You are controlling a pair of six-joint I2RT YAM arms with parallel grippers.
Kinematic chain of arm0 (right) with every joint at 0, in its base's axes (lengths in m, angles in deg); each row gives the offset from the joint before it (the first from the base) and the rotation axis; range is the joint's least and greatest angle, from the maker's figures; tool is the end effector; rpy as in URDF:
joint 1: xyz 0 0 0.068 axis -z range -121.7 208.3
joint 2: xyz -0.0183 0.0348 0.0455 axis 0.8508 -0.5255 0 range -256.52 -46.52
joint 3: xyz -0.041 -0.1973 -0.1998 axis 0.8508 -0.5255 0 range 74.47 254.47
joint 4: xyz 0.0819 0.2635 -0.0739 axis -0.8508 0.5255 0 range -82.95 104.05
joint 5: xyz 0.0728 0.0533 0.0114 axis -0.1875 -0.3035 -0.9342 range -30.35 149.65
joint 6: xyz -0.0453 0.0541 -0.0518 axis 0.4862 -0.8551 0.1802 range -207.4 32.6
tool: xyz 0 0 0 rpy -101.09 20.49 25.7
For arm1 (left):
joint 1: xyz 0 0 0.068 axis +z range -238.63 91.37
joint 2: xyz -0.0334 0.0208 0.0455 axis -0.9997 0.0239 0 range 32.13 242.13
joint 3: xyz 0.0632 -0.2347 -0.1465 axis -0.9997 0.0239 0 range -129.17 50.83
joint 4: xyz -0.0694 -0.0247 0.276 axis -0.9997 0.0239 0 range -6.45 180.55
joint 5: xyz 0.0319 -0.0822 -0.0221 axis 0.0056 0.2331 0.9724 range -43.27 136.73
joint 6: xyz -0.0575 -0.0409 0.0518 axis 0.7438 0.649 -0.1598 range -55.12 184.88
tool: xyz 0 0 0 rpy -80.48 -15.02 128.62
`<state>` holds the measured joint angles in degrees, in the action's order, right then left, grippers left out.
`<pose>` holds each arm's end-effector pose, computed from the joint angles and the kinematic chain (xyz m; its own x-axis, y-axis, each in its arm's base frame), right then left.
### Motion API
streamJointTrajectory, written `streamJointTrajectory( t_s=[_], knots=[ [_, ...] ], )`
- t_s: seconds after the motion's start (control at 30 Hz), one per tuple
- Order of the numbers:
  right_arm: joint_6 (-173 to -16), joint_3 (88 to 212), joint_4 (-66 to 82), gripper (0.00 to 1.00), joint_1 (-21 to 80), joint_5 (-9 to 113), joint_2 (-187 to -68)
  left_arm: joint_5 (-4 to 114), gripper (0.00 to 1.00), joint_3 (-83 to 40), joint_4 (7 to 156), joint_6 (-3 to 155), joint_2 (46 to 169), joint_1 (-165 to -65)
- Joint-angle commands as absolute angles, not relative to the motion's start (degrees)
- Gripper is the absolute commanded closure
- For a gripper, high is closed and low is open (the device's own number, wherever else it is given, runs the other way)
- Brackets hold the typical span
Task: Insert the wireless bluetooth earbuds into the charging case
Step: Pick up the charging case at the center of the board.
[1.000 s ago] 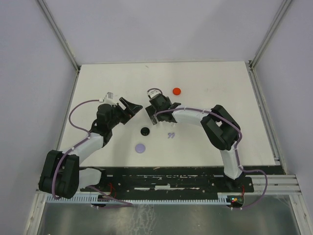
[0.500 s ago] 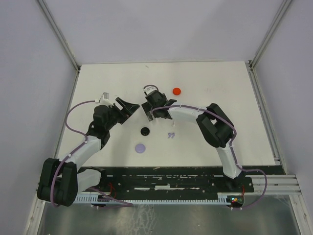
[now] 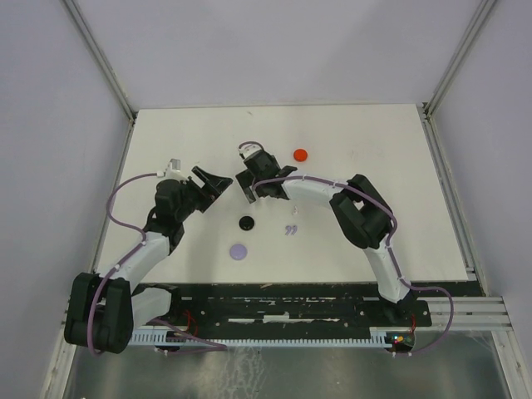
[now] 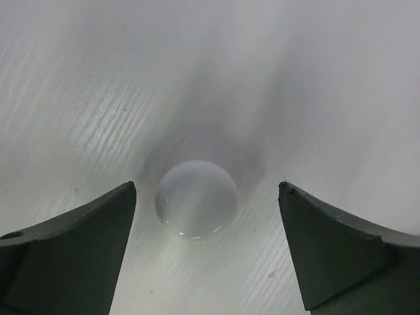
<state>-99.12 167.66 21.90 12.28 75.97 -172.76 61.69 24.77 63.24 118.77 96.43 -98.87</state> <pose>0.3921 0.3747 0.1280 -0.6182 -0.3597 -0.6988 -0.4434 0.8938 -0.0678 0.2838 -0.0716 0.1952 -0.5125 -0.7006 -0.4965 -0.0010 0.5787 -0.8155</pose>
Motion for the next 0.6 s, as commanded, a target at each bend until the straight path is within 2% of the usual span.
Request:
streamJointTrajectory(
  t_s=[0.0,0.27,0.57],
  knots=[
    [-95.9,165.8,20.0,0.02,12.1,73.1,-167.5,60.5,0.09,24.7,62.7,118.4,94.8,-98.0],
    [-88.7,161.9,19.5,0.03,15.2,60.4,-165.0,61.1,0.09,24.7,62.8,118.2,95.0,-97.8],
    [-83.9,162.0,18.5,0.09,19.2,53.6,-166.2,61.6,0.09,24.7,61.8,118.8,95.8,-97.7]
  ],
)
